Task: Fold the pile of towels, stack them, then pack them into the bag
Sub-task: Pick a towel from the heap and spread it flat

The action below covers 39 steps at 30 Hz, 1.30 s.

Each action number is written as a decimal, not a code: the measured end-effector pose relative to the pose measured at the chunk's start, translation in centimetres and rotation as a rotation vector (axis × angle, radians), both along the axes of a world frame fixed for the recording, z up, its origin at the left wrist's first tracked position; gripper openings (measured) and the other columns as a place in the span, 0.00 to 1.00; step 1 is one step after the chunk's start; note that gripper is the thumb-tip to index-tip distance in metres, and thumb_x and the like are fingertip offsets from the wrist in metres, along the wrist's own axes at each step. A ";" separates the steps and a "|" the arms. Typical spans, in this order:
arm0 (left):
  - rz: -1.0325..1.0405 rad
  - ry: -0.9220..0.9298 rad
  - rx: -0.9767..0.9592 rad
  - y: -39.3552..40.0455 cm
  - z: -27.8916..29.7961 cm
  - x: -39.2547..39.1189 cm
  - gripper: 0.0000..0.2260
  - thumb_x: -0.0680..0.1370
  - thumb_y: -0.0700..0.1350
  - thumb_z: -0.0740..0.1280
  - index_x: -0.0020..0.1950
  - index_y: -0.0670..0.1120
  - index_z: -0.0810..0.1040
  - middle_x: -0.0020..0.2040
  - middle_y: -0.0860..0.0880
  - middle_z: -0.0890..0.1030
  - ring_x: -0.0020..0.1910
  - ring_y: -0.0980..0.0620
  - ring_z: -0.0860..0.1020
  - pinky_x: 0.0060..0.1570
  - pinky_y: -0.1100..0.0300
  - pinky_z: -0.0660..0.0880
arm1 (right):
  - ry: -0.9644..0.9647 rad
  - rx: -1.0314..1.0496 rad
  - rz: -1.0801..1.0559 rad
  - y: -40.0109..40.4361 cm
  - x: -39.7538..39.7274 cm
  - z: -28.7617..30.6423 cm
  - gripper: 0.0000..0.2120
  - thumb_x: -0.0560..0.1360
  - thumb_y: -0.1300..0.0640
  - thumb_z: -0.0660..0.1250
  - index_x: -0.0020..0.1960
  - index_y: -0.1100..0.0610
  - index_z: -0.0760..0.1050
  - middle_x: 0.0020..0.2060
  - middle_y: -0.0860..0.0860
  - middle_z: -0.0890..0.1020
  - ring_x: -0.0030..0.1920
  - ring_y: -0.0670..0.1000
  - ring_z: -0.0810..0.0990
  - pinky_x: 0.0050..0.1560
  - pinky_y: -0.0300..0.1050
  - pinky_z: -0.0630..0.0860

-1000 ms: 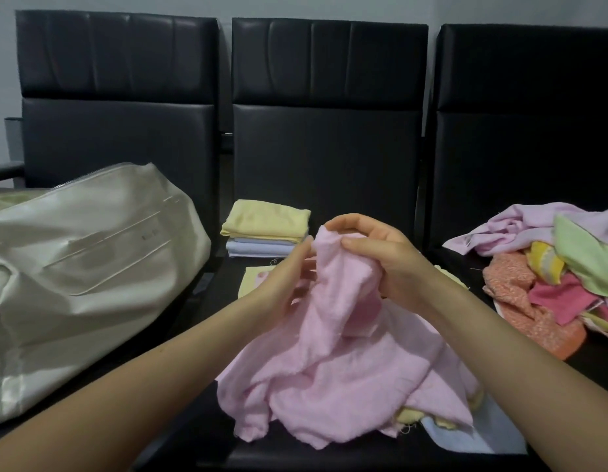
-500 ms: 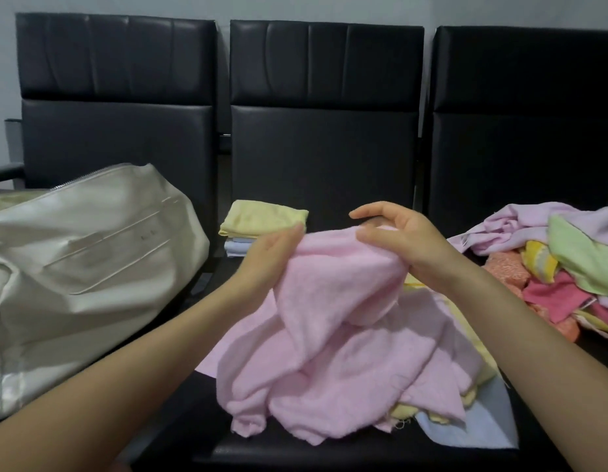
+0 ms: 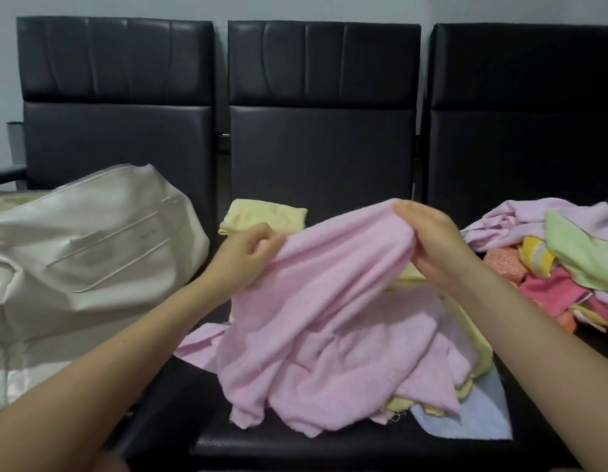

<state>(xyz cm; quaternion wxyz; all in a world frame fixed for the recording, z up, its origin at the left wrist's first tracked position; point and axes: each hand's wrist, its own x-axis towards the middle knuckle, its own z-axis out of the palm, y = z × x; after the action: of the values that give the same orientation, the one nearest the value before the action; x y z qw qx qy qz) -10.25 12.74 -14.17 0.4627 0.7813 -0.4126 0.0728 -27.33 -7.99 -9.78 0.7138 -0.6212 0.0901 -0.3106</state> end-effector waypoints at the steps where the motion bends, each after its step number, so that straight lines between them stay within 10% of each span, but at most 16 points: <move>1: -0.051 0.016 0.091 -0.1 0.1 -0.9 0.13 0.79 0.56 0.61 0.38 0.52 0.74 0.34 0.60 0.77 0.35 0.60 0.73 0.40 0.59 0.69 | -0.037 0.051 0.022 0.2 -0.2 0.5 0.08 0.81 0.59 0.61 0.48 0.58 0.78 0.36 0.48 0.83 0.39 0.44 0.81 0.38 0.37 0.77; 7: -0.307 0.355 0.285 -1.7 0.0 -4.7 0.25 0.76 0.61 0.55 0.55 0.43 0.80 0.55 0.52 0.82 0.54 0.58 0.76 0.68 0.48 0.68 | 0.019 -0.119 0.108 1.2 -0.9 1.7 0.08 0.80 0.58 0.62 0.51 0.60 0.78 0.39 0.50 0.83 0.41 0.45 0.81 0.40 0.37 0.77; 14: -0.463 0.787 0.057 -2.3 0.3 -6.4 0.11 0.81 0.48 0.62 0.45 0.49 0.83 0.42 0.50 0.84 0.44 0.54 0.81 0.46 0.62 0.76 | 0.149 -0.339 0.057 0.6 -0.5 0.2 0.08 0.79 0.58 0.64 0.46 0.57 0.80 0.38 0.49 0.82 0.40 0.45 0.80 0.40 0.36 0.76; 23: -0.159 0.420 0.326 0.2 1.6 -2.2 0.14 0.71 0.56 0.72 0.42 0.45 0.80 0.38 0.50 0.83 0.37 0.50 0.81 0.35 0.59 0.75 | 0.145 -0.029 -0.362 -1.6 -0.8 -0.3 0.05 0.79 0.59 0.65 0.45 0.53 0.78 0.37 0.48 0.79 0.36 0.45 0.76 0.30 0.33 0.73; 26: -0.188 0.461 0.240 1.2 1.2 -1.0 0.22 0.65 0.58 0.72 0.46 0.40 0.80 0.41 0.48 0.82 0.41 0.49 0.80 0.40 0.55 0.73 | 0.155 0.053 -0.493 -3.2 -0.9 -0.7 0.12 0.79 0.61 0.62 0.37 0.53 0.73 0.32 0.48 0.72 0.29 0.43 0.71 0.24 0.29 0.67; 30: -0.324 0.671 0.008 1.4 1.0 -1.4 0.07 0.76 0.48 0.70 0.45 0.45 0.85 0.44 0.46 0.85 0.41 0.51 0.83 0.37 0.61 0.78 | 0.216 0.157 -0.604 -5.6 -1.6 -0.9 0.14 0.80 0.61 0.60 0.35 0.56 0.66 0.32 0.51 0.67 0.31 0.47 0.68 0.34 0.37 0.66; 36: -0.433 0.852 -0.235 1.7 1.4 -2.4 0.16 0.81 0.51 0.60 0.60 0.43 0.80 0.57 0.45 0.83 0.57 0.49 0.81 0.49 0.61 0.80 | 0.840 -0.923 -0.563 -5.4 -2.2 -3.7 0.11 0.76 0.57 0.59 0.38 0.56 0.76 0.42 0.56 0.79 0.42 0.57 0.75 0.41 0.46 0.71; 39: -0.436 0.837 -0.209 1.6 1.5 -3.2 0.15 0.83 0.49 0.57 0.60 0.44 0.79 0.56 0.48 0.84 0.57 0.52 0.81 0.48 0.64 0.79 | 0.567 -0.982 -0.408 -2.7 -0.5 -4.3 0.07 0.77 0.56 0.64 0.49 0.52 0.81 0.51 0.50 0.80 0.57 0.53 0.75 0.59 0.48 0.71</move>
<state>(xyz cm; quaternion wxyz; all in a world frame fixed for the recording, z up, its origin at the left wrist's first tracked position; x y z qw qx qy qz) -13.49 14.29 -12.64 0.6693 0.5883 -0.3357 -0.3054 -27.78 -10.68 -14.10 0.2176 -0.9070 0.2403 -0.2688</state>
